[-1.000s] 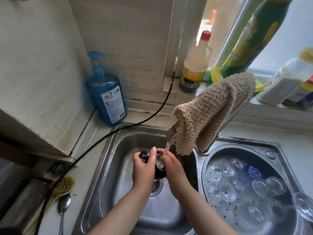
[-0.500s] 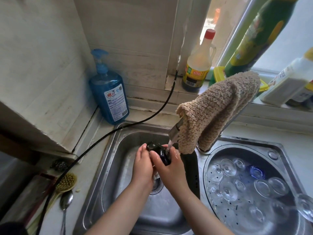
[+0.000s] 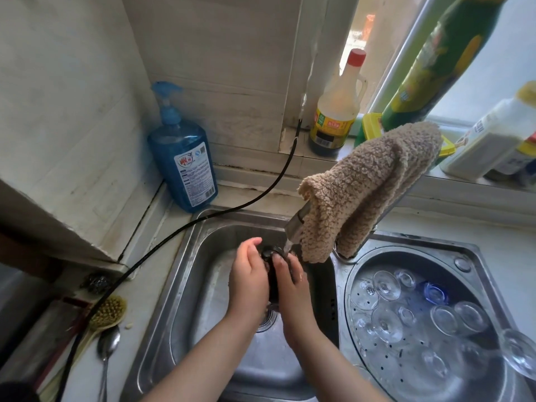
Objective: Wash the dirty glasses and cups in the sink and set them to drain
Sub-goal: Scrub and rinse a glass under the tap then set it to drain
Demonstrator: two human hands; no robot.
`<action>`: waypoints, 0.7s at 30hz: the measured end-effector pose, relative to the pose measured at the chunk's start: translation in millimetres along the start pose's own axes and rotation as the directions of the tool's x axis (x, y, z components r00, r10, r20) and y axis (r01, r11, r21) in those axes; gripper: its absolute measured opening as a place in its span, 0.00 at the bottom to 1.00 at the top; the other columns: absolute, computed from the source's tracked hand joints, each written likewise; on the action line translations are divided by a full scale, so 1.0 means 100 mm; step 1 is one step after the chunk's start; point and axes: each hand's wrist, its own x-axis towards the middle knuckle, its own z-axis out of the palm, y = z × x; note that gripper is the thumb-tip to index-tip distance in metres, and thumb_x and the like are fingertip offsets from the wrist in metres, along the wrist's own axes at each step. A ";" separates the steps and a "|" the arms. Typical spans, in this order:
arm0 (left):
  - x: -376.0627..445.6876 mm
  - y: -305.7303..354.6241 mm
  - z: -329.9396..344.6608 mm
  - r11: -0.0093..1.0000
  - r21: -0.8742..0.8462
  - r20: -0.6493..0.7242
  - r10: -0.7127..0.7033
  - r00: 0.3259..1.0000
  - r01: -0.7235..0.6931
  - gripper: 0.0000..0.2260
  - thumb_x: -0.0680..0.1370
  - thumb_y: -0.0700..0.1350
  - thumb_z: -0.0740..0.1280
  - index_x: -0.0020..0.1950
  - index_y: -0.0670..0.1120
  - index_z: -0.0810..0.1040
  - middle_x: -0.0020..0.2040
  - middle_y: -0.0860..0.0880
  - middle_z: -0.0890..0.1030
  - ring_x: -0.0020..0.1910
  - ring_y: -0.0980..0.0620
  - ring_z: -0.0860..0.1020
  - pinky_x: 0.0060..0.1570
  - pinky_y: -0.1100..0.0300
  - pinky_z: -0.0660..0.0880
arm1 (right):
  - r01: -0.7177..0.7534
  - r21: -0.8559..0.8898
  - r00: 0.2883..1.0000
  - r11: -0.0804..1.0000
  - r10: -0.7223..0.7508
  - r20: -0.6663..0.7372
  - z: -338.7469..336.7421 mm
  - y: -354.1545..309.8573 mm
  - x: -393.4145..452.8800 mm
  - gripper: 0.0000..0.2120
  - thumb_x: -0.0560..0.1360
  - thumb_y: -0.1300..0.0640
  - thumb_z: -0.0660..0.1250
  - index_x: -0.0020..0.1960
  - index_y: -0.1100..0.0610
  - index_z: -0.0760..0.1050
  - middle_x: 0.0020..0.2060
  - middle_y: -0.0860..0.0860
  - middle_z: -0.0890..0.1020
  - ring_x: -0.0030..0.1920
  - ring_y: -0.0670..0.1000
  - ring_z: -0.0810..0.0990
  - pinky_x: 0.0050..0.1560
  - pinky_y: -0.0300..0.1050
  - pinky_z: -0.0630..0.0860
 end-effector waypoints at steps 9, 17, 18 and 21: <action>0.01 0.09 0.02 0.991 0.134 0.303 -0.034 0.953 -0.007 0.14 0.83 0.46 0.57 0.68 0.49 0.70 0.53 0.54 0.79 0.49 0.59 0.76 0.48 0.64 0.69 | -0.056 0.031 0.972 0.998 0.047 0.231 -0.37 -0.06 0.07 0.10 0.78 0.58 0.63 0.59 0.52 0.72 0.50 0.57 0.81 0.46 0.51 0.83 0.44 0.56 0.81; 0.25 0.15 -0.09 0.776 0.224 0.595 -0.588 0.549 0.589 0.17 0.73 0.64 0.65 0.55 0.55 0.78 0.53 0.48 0.80 0.38 0.53 0.76 0.51 0.54 0.72 | 0.627 -0.506 0.775 0.593 -0.544 0.322 -0.47 0.09 0.05 0.32 0.67 0.44 0.68 0.63 0.26 0.57 0.61 0.37 0.64 0.63 0.32 0.63 0.61 0.23 0.58; 0.26 0.15 -0.10 0.720 0.194 0.628 -0.613 0.479 0.666 0.15 0.75 0.63 0.63 0.52 0.54 0.78 0.45 0.48 0.80 0.35 0.53 0.76 0.52 0.52 0.73 | 0.636 -0.510 0.762 0.579 -0.573 0.301 -0.45 0.10 0.05 0.31 0.67 0.43 0.68 0.63 0.28 0.57 0.61 0.35 0.62 0.63 0.31 0.63 0.60 0.21 0.58; 0.28 0.15 -0.09 0.545 -0.016 0.694 -0.597 0.401 0.838 0.17 0.77 0.61 0.62 0.52 0.48 0.76 0.34 0.46 0.80 0.28 0.50 0.78 0.39 0.55 0.77 | 0.629 -0.594 0.742 0.502 -0.616 0.264 -0.40 0.12 0.04 0.30 0.69 0.40 0.64 0.68 0.39 0.58 0.62 0.43 0.65 0.61 0.37 0.66 0.59 0.23 0.60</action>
